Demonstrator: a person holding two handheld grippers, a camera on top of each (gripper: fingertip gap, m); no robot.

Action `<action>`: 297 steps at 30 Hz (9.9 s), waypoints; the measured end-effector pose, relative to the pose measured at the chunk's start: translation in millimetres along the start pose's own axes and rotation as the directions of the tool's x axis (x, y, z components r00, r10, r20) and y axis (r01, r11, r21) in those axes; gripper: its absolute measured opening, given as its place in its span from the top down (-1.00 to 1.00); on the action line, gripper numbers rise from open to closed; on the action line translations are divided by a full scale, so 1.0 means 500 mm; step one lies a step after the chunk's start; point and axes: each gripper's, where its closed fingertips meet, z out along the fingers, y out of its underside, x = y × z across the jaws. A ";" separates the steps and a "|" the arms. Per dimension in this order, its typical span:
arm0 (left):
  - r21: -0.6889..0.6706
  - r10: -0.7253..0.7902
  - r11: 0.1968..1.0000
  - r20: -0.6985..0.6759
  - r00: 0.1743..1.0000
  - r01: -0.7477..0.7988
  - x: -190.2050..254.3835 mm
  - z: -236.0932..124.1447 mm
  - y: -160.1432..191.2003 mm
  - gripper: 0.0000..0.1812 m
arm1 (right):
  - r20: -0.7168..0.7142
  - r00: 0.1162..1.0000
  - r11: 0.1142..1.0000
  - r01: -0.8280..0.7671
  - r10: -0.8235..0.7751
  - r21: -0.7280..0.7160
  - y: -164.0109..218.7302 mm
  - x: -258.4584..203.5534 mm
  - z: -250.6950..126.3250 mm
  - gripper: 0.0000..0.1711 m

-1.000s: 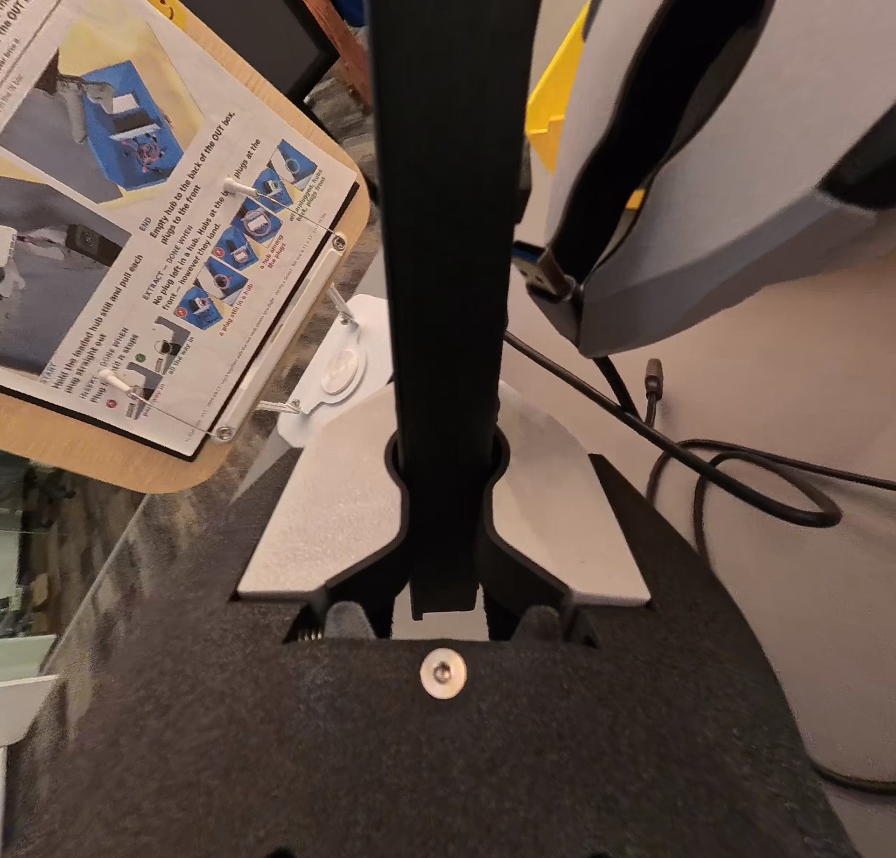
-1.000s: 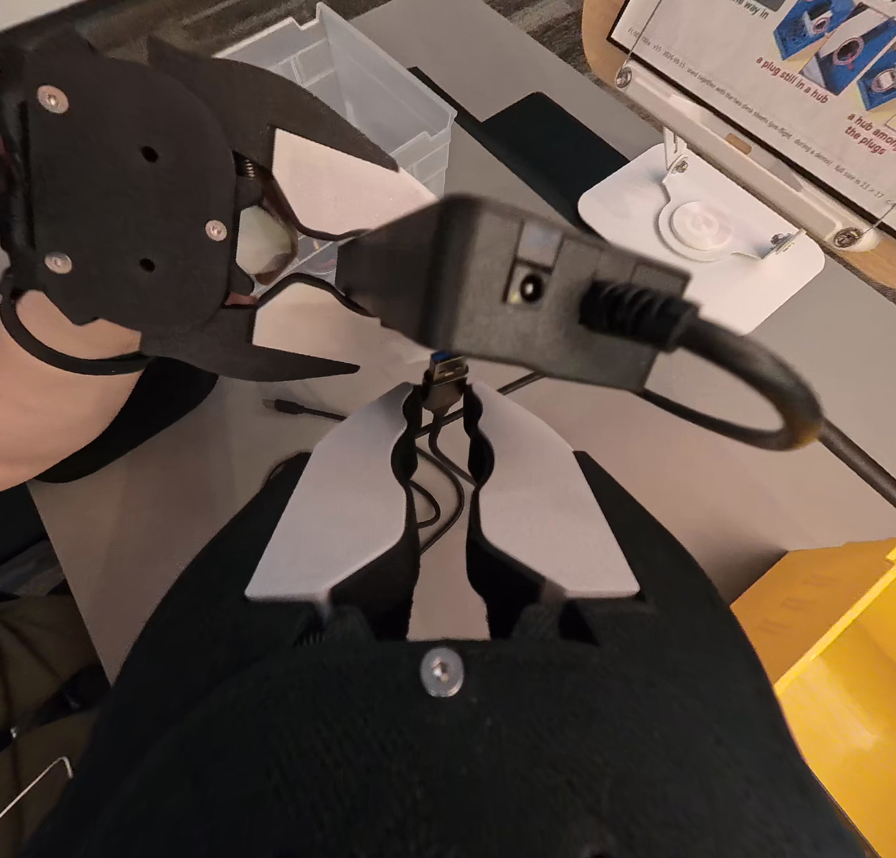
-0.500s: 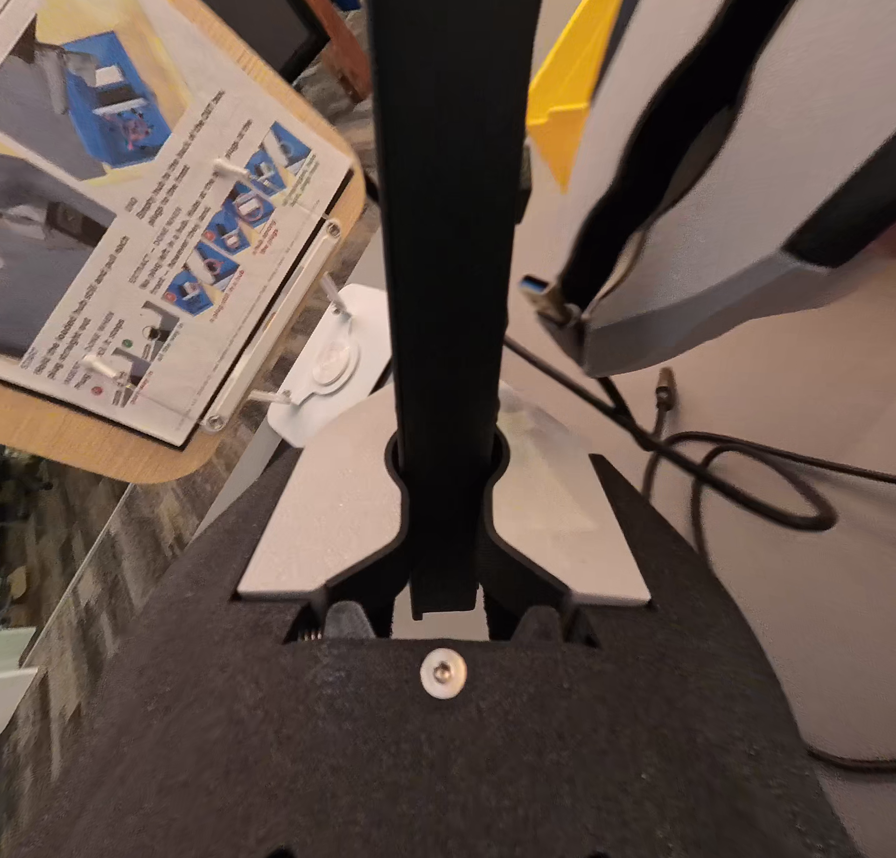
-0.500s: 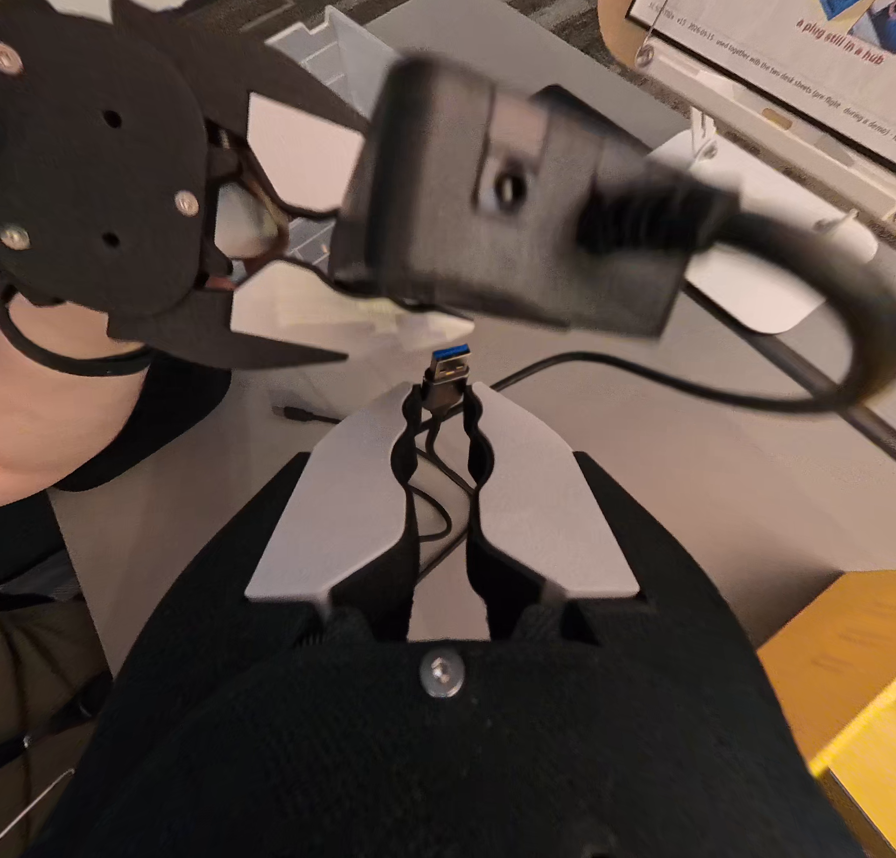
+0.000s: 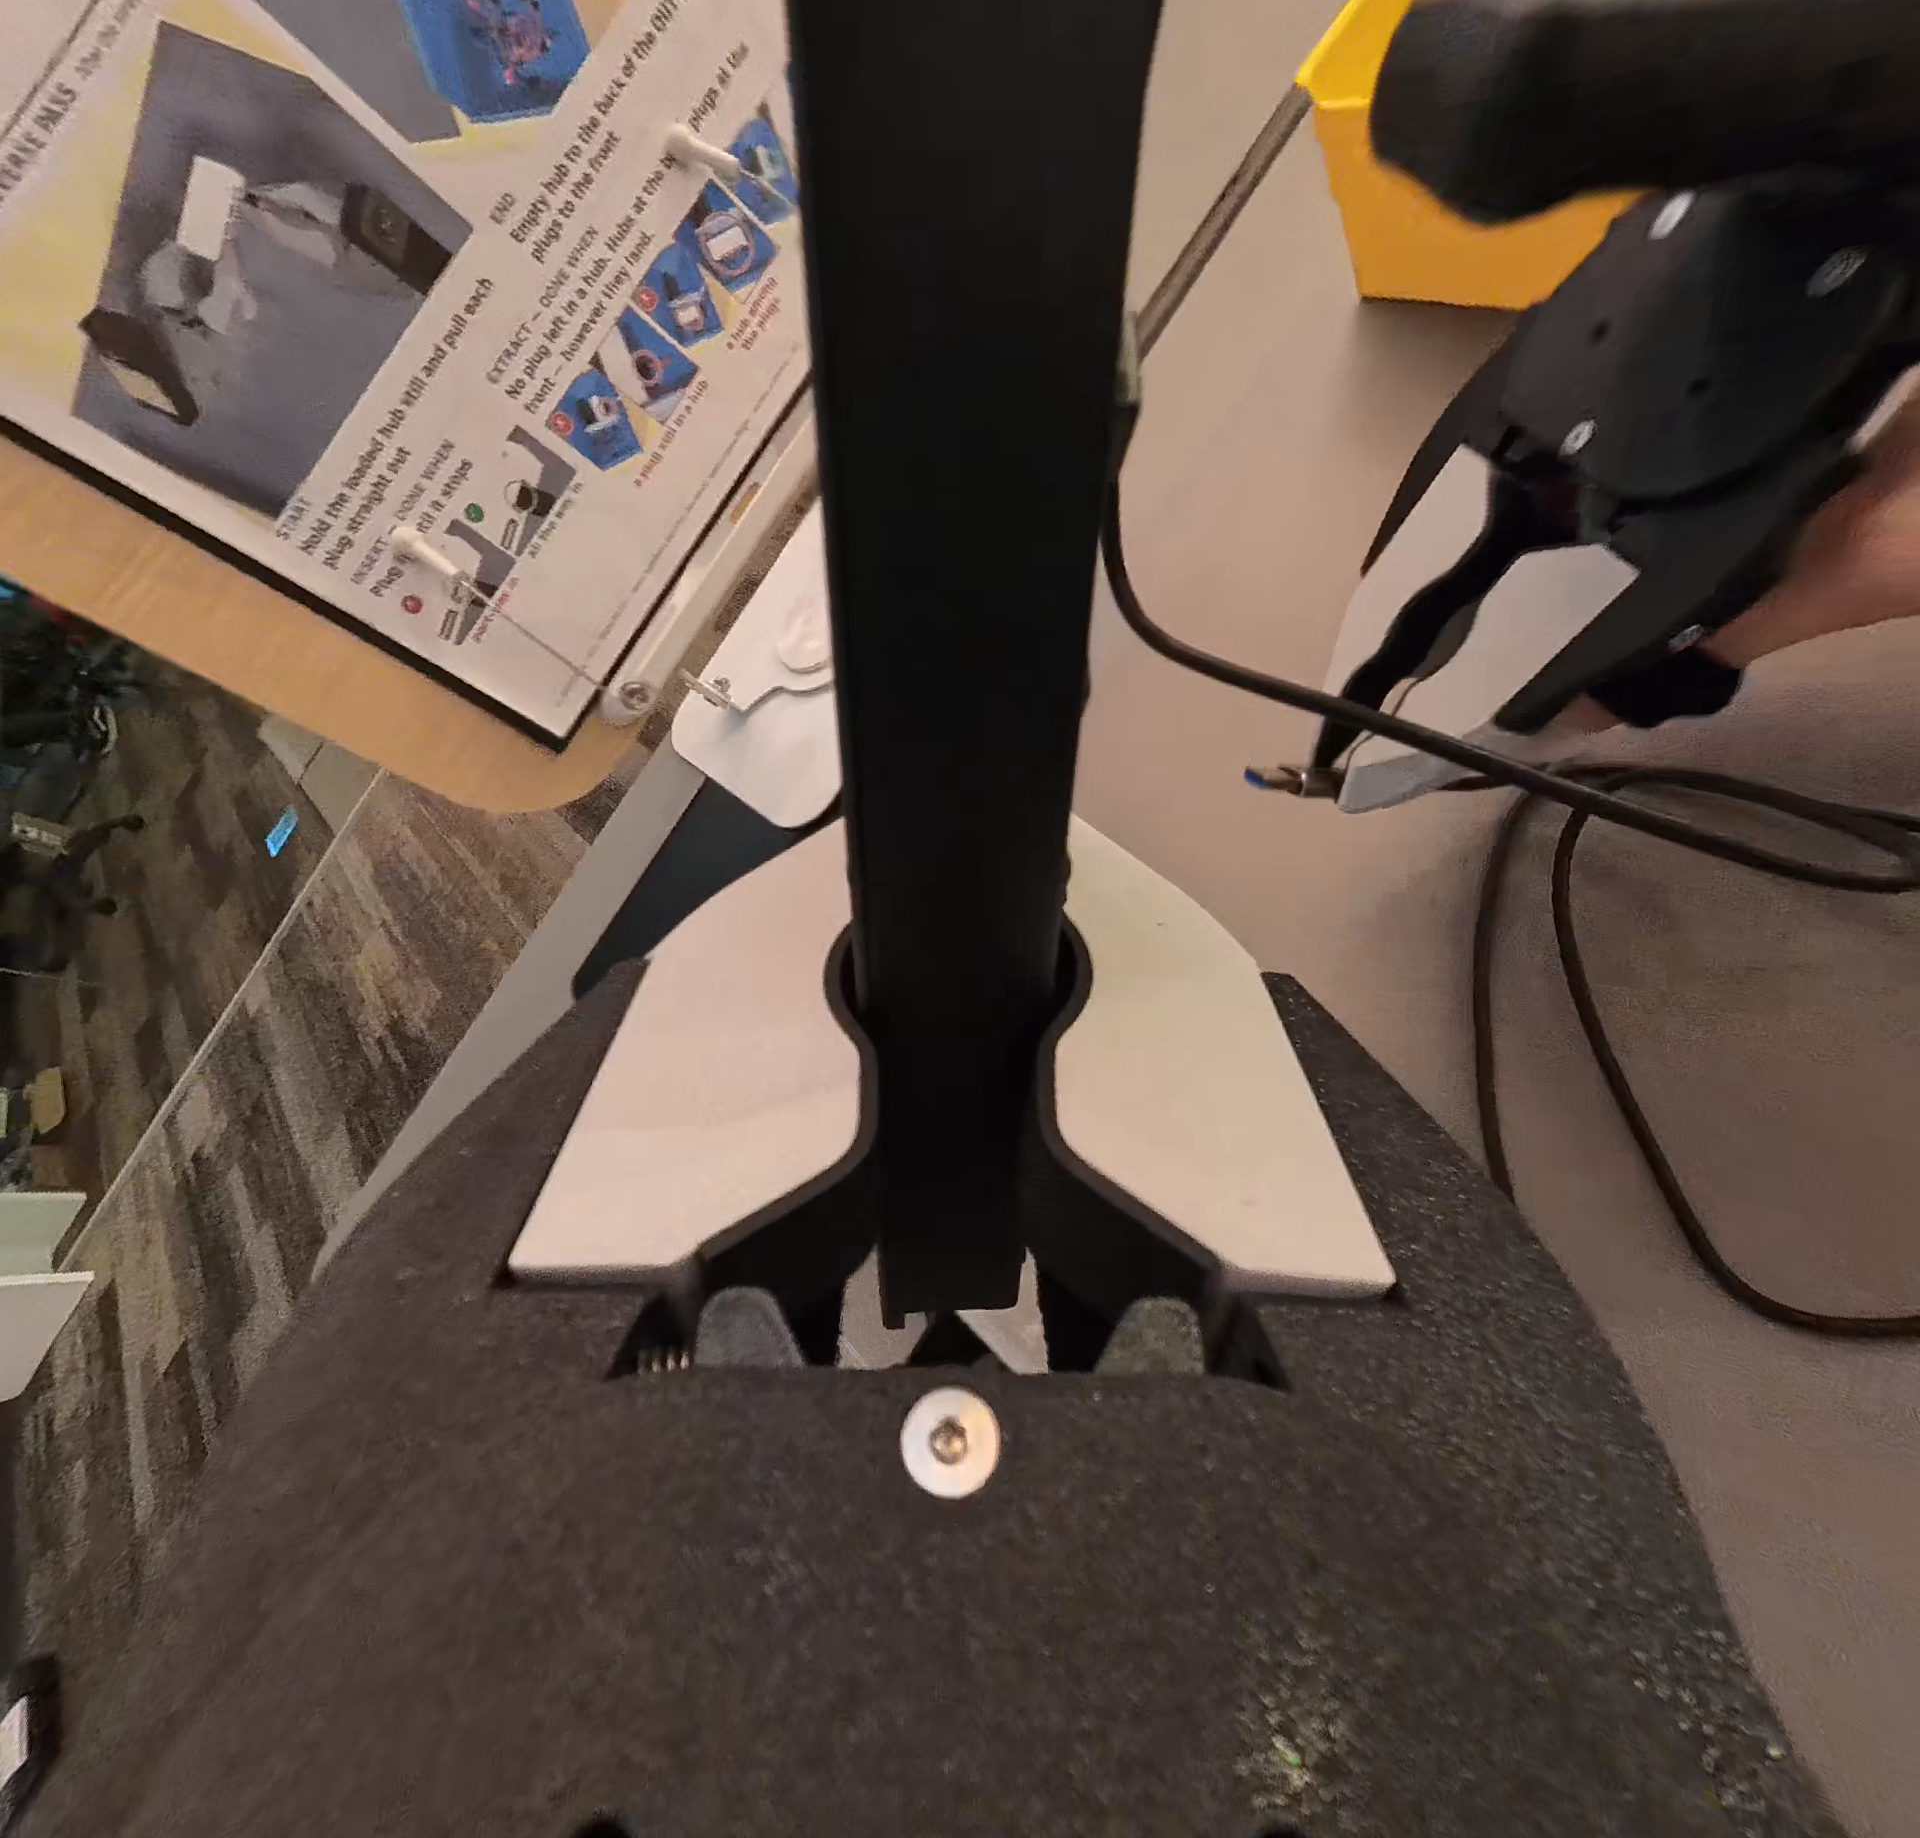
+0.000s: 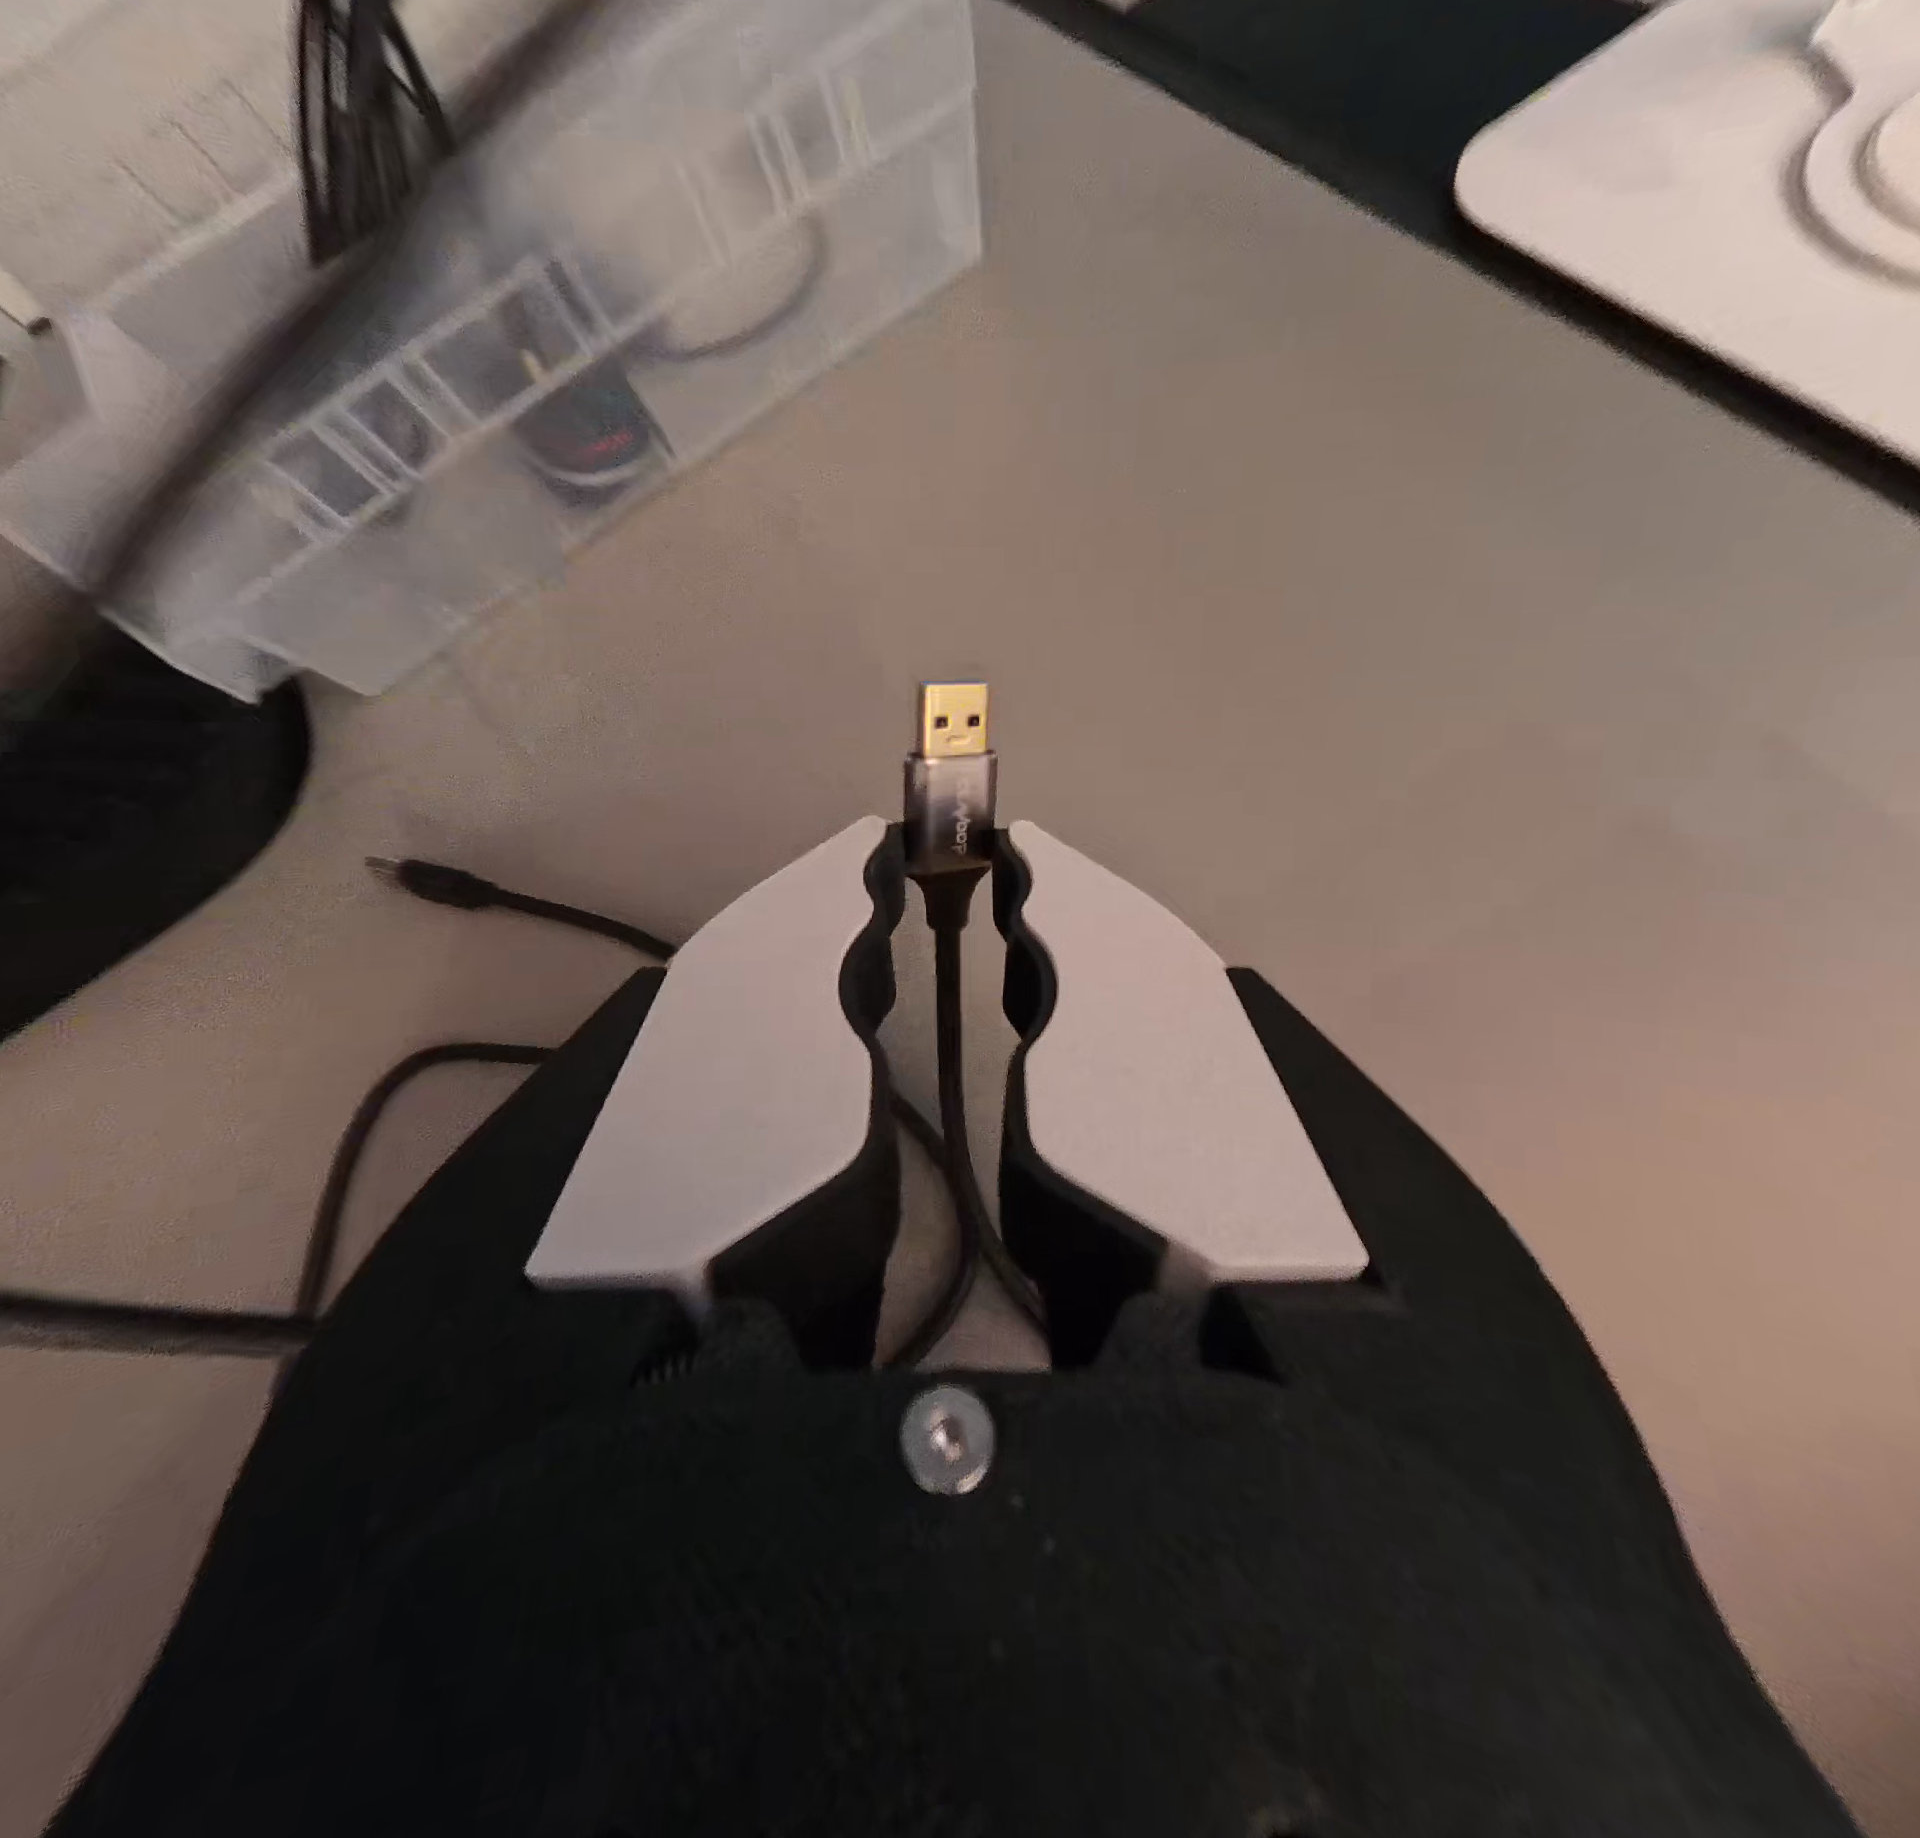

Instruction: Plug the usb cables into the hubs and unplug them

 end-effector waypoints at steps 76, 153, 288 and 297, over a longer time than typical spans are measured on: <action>0.221 -0.095 0.968 -0.106 0.990 0.116 -0.007 -0.063 -0.054 0.71 | 0.083 0.996 0.944 0.040 -0.013 -0.327 0.120 0.013 0.043 0.87; -0.162 -0.228 0.965 -0.130 0.965 0.206 0.150 0.151 -0.001 0.71 | -0.429 0.743 0.842 0.342 -0.514 -0.418 -0.065 0.021 -0.204 0.94; 0.094 -0.349 0.930 -0.089 0.933 0.357 -0.008 0.030 -0.026 0.71 | -0.061 0.990 0.879 0.088 -0.131 -0.468 0.224 -0.008 -0.089 0.90; 0.110 -0.355 0.925 -0.091 0.930 0.364 -0.014 0.019 -0.030 0.71 | -0.273 0.961 0.939 -0.066 -0.030 -0.337 0.211 0.029 -0.082 0.77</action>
